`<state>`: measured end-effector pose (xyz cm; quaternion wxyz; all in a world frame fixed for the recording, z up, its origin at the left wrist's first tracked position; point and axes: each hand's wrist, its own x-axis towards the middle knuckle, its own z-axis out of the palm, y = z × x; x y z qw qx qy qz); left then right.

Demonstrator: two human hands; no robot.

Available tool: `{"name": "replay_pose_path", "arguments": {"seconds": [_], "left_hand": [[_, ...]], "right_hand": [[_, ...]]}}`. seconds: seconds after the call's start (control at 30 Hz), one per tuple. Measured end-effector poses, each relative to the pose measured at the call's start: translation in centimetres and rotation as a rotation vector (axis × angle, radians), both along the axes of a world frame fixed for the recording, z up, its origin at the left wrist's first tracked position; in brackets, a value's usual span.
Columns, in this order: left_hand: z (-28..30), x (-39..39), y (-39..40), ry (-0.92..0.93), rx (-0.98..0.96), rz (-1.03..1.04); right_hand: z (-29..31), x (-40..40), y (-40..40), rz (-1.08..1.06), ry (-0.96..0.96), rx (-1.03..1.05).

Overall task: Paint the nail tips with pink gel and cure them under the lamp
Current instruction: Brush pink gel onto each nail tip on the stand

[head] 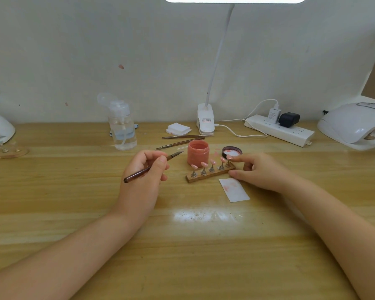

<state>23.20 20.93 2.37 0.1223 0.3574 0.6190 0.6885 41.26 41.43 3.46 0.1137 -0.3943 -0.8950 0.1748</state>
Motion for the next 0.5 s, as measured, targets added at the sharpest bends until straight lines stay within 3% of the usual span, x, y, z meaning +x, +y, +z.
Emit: {"name": "replay_pose_path", "arguments": {"seconds": [0.1, 0.33, 0.5], "left_hand": [[0.0, 0.0, 0.0, 0.002, -0.009, 0.004], [0.3, 0.2, -0.1, 0.008, 0.029, 0.010], [0.4, 0.0, -0.2, 0.044, 0.105, 0.015]], "right_hand": [[0.2, -0.2, -0.1, 0.021, 0.041, -0.028], [0.8, 0.5, -1.2, 0.142, 0.354, -0.333], [2.3, 1.1, -1.7, 0.144, 0.508, -0.330]]}}
